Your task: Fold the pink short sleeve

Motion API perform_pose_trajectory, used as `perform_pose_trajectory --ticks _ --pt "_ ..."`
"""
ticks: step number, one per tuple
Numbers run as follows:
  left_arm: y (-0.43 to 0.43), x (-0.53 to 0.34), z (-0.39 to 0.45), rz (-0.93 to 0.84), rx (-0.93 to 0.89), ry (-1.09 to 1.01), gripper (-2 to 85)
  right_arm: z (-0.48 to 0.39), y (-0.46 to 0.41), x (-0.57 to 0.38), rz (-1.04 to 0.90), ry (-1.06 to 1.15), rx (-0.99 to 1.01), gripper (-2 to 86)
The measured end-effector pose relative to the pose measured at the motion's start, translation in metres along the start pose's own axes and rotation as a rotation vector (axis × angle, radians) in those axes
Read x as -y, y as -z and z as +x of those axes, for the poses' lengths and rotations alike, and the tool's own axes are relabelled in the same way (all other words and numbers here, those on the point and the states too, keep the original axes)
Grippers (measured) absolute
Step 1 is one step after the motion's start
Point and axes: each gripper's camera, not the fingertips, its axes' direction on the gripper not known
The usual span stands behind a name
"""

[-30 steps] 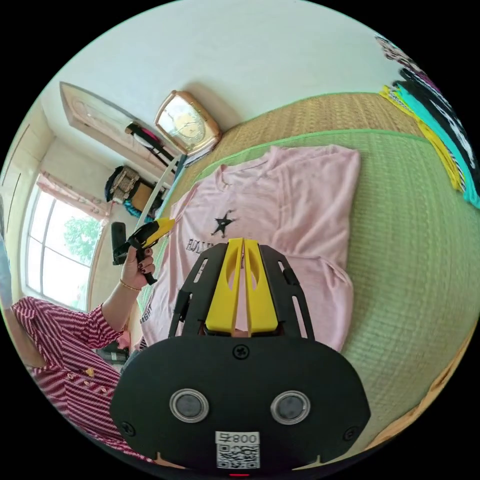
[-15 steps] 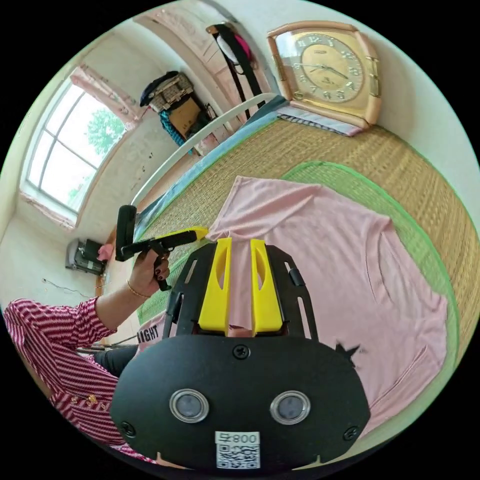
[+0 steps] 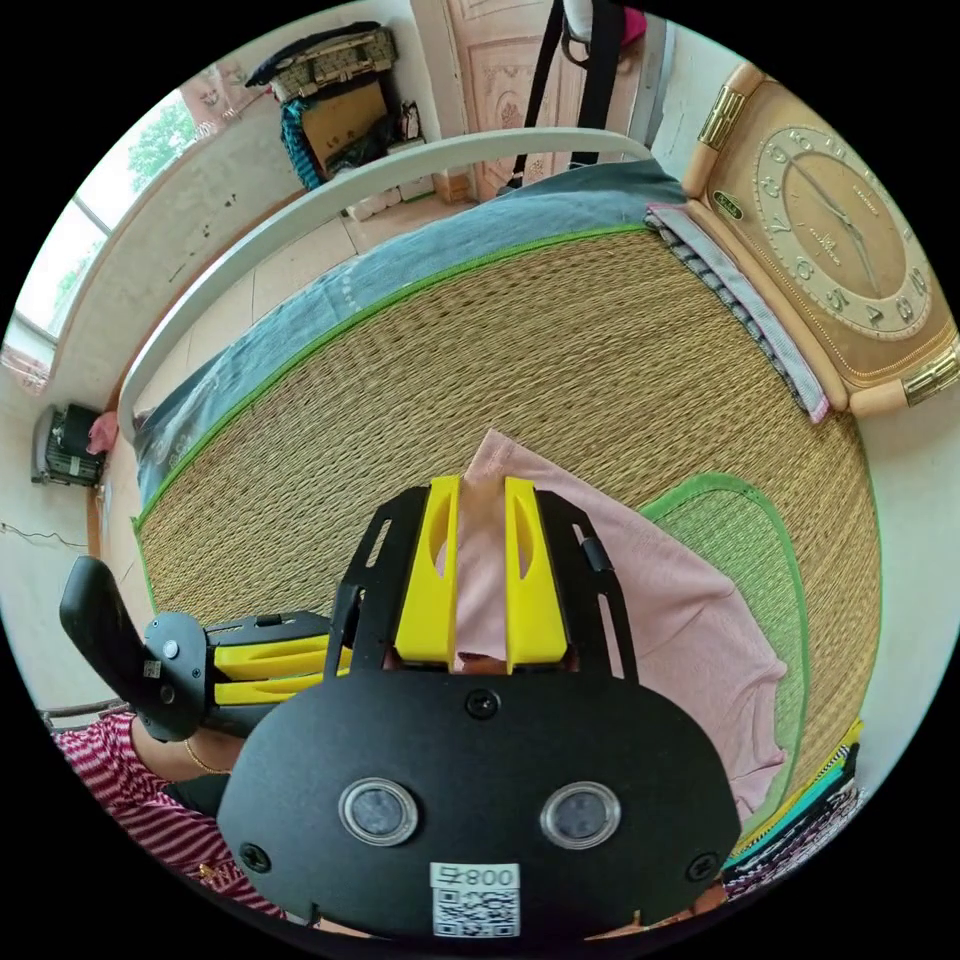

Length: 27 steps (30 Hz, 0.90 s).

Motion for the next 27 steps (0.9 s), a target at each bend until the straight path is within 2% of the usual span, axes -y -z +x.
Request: perform_pose_trajectory --ticks 3,9,13,16,21,24,27 --pt "0.006 -0.008 -0.002 0.011 -0.004 -0.013 2.2 0.000 -0.007 -0.004 0.007 -0.007 -0.043 3.6" --pt "0.030 -0.018 0.019 0.077 0.028 -0.149 1.4 0.058 0.041 -0.039 0.148 -0.099 0.155 2.0" --pt "0.039 -0.025 0.048 0.095 0.014 -0.283 1.4 0.125 0.100 -0.107 0.297 -0.197 0.296 1.6" --pt "0.031 -0.034 0.074 0.055 0.013 -0.395 1.6 0.168 0.119 -0.167 0.353 -0.277 0.352 1.5" --pt "-0.009 -0.059 0.102 -0.091 0.040 -0.529 2.6 0.220 0.095 -0.240 0.319 -0.444 0.414 1.6" --pt "-0.026 -0.069 0.103 -0.175 0.020 -0.549 4.2 0.252 0.077 -0.273 0.307 -0.558 0.463 1.7" --pt "-0.023 -0.075 0.097 -0.174 0.009 -0.537 5.8 0.275 0.070 -0.294 0.301 -0.635 0.493 1.9"
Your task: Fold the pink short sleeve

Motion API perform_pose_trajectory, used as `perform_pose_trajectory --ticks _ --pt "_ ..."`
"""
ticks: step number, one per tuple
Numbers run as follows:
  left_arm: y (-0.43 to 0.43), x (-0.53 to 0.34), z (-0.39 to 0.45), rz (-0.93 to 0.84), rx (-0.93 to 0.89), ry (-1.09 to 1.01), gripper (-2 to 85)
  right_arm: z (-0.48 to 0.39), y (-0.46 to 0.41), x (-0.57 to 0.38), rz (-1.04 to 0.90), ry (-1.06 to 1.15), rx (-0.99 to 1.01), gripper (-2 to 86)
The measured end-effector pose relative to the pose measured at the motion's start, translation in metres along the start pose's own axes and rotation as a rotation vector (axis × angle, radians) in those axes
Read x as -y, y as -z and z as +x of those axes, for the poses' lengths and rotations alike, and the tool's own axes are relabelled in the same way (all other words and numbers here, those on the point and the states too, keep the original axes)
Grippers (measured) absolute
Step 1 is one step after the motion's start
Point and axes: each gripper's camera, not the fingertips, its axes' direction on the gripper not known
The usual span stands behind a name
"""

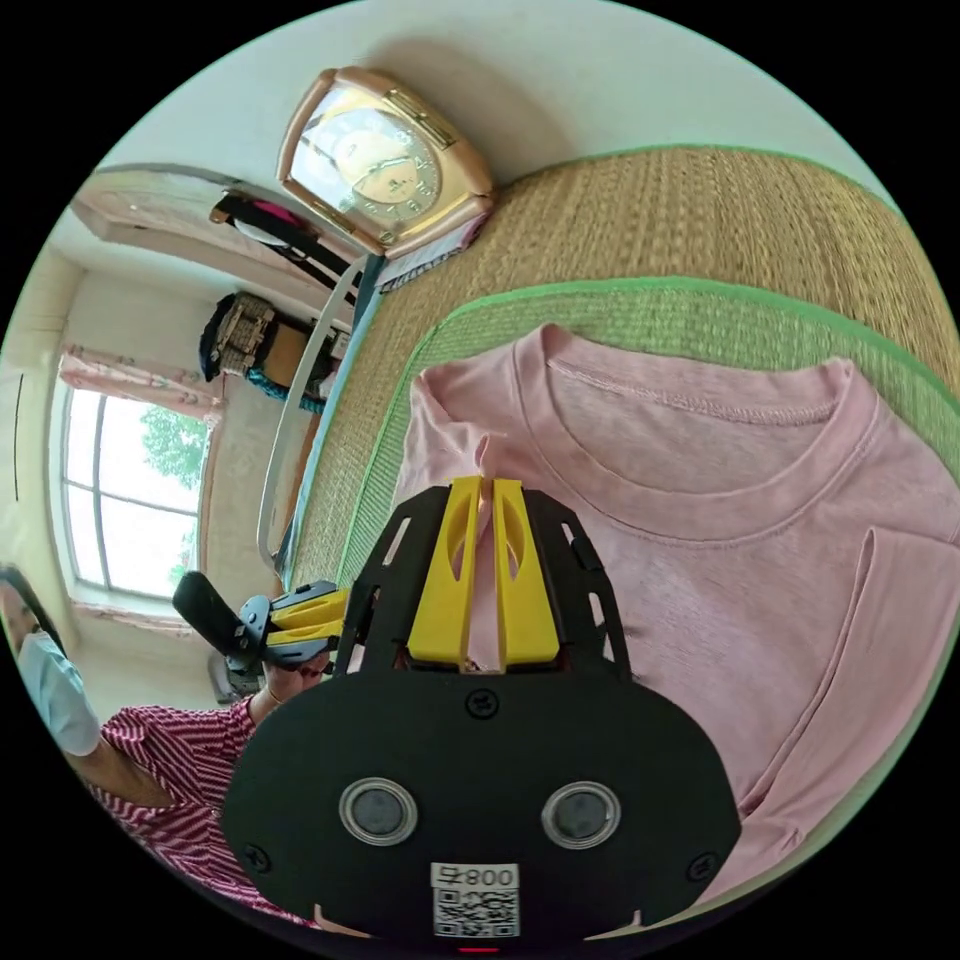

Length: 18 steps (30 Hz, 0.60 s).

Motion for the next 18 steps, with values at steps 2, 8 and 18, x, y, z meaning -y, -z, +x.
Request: perform_pose_trajectory --ticks 2,8,18 --pt "0.003 -0.003 -0.005 0.010 0.009 0.015 6.1 0.010 0.016 -0.003 0.029 -0.041 0.006 1.8" --pt "-0.010 0.000 -0.028 -0.065 0.090 0.040 5.9 -0.019 0.039 0.002 0.079 0.005 0.046 0.8" --pt "-0.017 -0.015 -0.060 -0.110 0.104 0.074 4.4 -0.124 -0.041 0.120 -0.092 0.149 -0.030 0.1"
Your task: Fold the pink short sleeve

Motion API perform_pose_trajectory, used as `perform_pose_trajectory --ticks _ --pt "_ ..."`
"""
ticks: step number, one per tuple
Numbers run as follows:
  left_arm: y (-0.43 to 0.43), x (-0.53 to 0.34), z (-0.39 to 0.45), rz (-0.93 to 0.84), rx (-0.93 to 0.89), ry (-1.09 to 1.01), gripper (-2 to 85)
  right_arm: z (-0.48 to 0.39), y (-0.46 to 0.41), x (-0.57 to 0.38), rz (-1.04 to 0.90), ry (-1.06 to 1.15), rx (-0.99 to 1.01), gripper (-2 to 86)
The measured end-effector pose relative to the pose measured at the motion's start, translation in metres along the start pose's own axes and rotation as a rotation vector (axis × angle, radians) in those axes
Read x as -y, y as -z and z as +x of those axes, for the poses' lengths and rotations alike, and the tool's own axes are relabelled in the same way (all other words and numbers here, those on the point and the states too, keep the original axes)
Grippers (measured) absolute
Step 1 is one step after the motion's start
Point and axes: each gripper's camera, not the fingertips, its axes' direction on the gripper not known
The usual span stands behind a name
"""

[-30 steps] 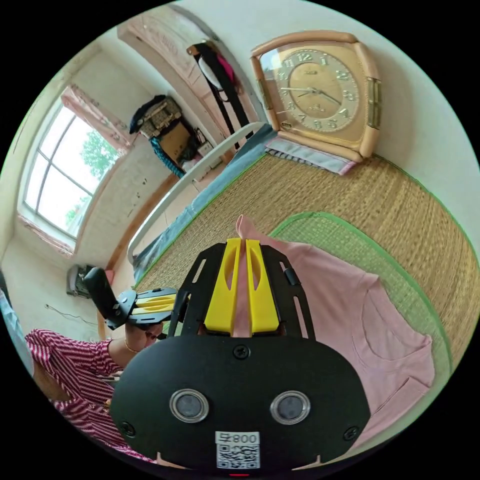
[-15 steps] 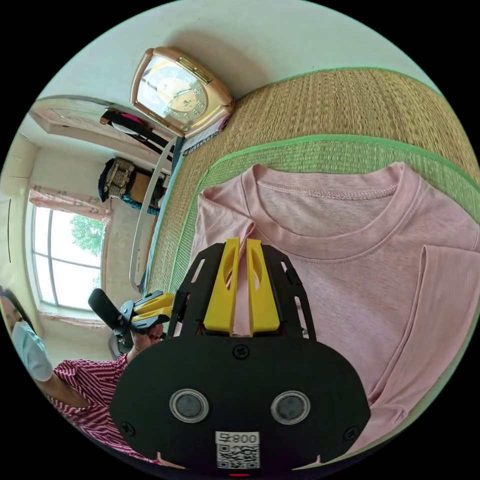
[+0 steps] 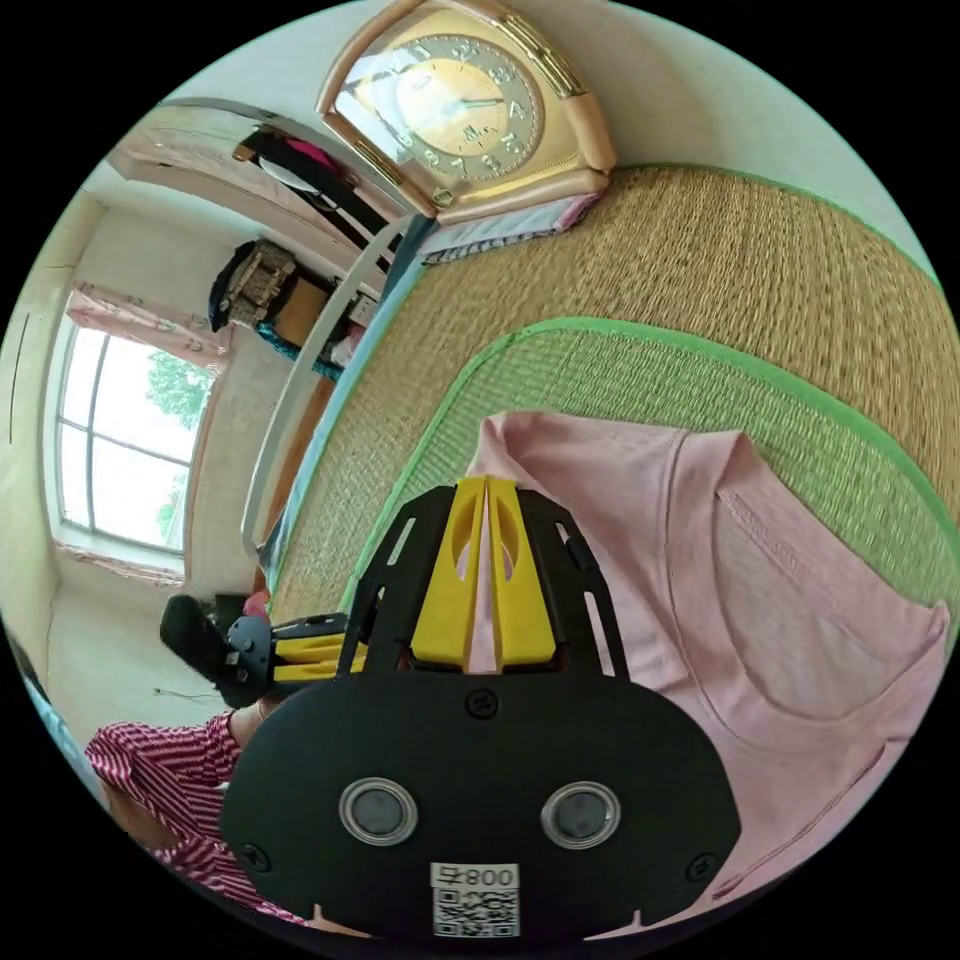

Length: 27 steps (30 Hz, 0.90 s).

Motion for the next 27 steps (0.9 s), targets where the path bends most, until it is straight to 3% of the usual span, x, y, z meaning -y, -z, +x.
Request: perform_pose_trajectory --ticks 6,12,16,24,27 --pt "0.015 -0.023 -0.015 0.040 -0.063 0.031 6.7 -0.024 0.052 0.003 0.016 0.023 0.015 0.1" --pt "0.018 -0.049 -0.022 0.001 -0.065 0.041 6.9 -0.018 0.190 -0.132 0.063 -0.058 -0.065 0.2" --pt "0.015 -0.057 -0.041 -0.046 -0.096 0.094 6.8 0.002 0.255 -0.256 0.010 -0.285 -0.163 0.6" --pt "0.064 -0.136 -0.067 -0.064 -0.206 0.236 7.8 -0.041 0.350 -0.404 0.058 -0.523 -0.154 5.2" --pt "0.079 -0.187 -0.070 -0.095 -0.224 0.307 8.1 -0.061 0.366 -0.441 0.062 -0.559 -0.059 6.1"
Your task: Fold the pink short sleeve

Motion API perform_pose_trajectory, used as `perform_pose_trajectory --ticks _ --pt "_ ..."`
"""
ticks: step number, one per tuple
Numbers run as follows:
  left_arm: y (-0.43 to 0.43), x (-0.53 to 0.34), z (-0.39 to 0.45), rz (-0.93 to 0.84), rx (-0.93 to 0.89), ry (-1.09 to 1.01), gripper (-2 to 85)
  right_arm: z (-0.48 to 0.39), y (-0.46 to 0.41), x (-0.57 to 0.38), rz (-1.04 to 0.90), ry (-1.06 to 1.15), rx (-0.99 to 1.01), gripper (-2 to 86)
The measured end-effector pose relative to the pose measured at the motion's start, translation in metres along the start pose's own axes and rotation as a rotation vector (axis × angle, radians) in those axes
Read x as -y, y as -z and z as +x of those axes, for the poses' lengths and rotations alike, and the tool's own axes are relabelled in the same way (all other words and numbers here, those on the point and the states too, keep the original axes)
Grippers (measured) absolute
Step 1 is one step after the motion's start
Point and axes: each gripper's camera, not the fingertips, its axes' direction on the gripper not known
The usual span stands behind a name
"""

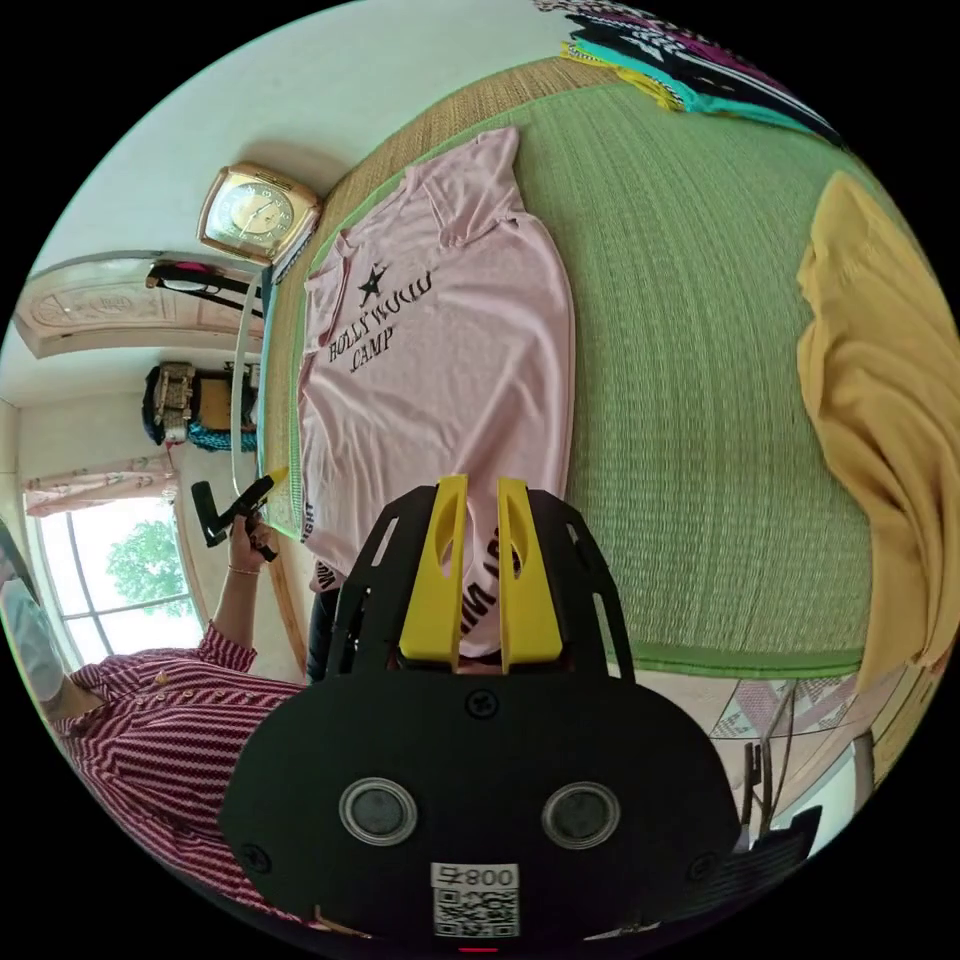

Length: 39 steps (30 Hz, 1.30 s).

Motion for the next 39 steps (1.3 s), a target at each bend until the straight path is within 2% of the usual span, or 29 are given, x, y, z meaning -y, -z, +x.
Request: perform_pose_trajectory --ticks 5,9,15,24,32,35,39 --pt "0.010 -0.071 -0.034 0.018 -0.098 0.170 9.2 0.002 0.036 -0.074 0.008 -0.059 0.087 6.9" --pt "0.006 -0.096 -0.048 0.021 -0.111 0.210 10.0 -0.001 0.048 -0.113 -0.005 -0.083 0.164 7.4" --pt "-0.016 -0.088 -0.071 0.011 -0.234 0.251 10.2 -0.010 0.065 -0.147 0.025 -0.109 0.337 8.0" --pt "-0.029 -0.072 -0.092 -0.069 -0.197 0.239 2.8 -0.038 0.092 -0.151 0.067 -0.132 0.401 7.0" --pt "-0.024 -0.070 -0.114 -0.039 -0.210 0.221 3.2 -0.050 0.111 -0.153 0.083 -0.172 0.477 5.9" --pt "-0.040 -0.069 -0.124 -0.075 -0.268 0.243 5.2 -0.056 0.120 -0.156 0.089 -0.179 0.506 5.6" --pt "-0.053 -0.066 -0.133 -0.089 -0.265 0.269 2.4 -0.061 0.130 -0.160 0.103 -0.187 0.557 3.6"
